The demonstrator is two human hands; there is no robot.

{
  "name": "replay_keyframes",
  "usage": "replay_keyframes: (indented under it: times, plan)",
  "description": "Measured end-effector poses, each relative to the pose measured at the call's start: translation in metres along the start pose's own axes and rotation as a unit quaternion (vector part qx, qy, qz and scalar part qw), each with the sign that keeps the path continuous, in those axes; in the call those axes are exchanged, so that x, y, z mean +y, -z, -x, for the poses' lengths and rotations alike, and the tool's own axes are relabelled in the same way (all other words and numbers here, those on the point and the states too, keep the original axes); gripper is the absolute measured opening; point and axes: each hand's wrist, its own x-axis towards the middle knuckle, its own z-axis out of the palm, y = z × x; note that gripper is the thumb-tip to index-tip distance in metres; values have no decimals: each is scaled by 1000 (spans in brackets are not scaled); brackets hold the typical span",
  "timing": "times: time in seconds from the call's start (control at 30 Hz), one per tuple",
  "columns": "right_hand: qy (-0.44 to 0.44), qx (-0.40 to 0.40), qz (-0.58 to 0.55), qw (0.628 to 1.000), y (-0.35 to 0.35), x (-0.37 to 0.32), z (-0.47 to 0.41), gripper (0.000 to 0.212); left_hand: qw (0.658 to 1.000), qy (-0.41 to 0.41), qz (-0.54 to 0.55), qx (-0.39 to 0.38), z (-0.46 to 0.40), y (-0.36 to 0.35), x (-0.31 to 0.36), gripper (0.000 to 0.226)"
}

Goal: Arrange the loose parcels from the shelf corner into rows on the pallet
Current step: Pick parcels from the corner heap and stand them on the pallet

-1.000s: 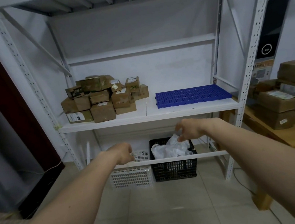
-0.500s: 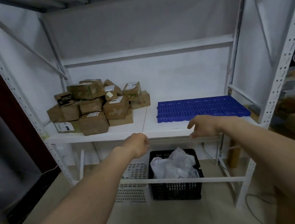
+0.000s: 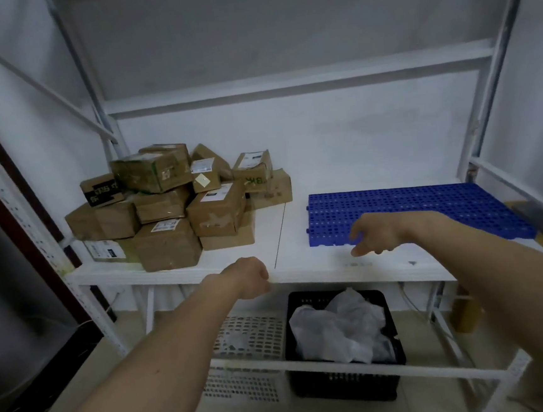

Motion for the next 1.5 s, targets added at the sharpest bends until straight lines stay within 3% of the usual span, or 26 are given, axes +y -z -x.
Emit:
replay_keyframes:
  times: [0.17,0.27,0.37,0.9,1.03,1.23,1.5]
  plan:
    - [25,67,21,997,32,-24,-71,50,1000,10,20,2,-64,30,-41,32]
    - [48,103,13,993,36,-27,-114,45,995,0,63,75,-102,42,-52,19]
    - [59,130,11,990,33,-24,-152,35,989,-8,78,129,-129,41,-52,22]
    - [120,146,-7,982,85,18,-320,25,996,45,23,72,-268,79,-22,20]
    - [116,135,-5,984,97,24,-348,17,991,71,35,107,-293,86,-16,17]
    - [103,170,-71,977,113,12,-383,15,955,77,71,277,-327,127,-31,55]
    - [117,146,-152,971,124,-27,-421,44,969,84,83,218,-383,164,-63,93]
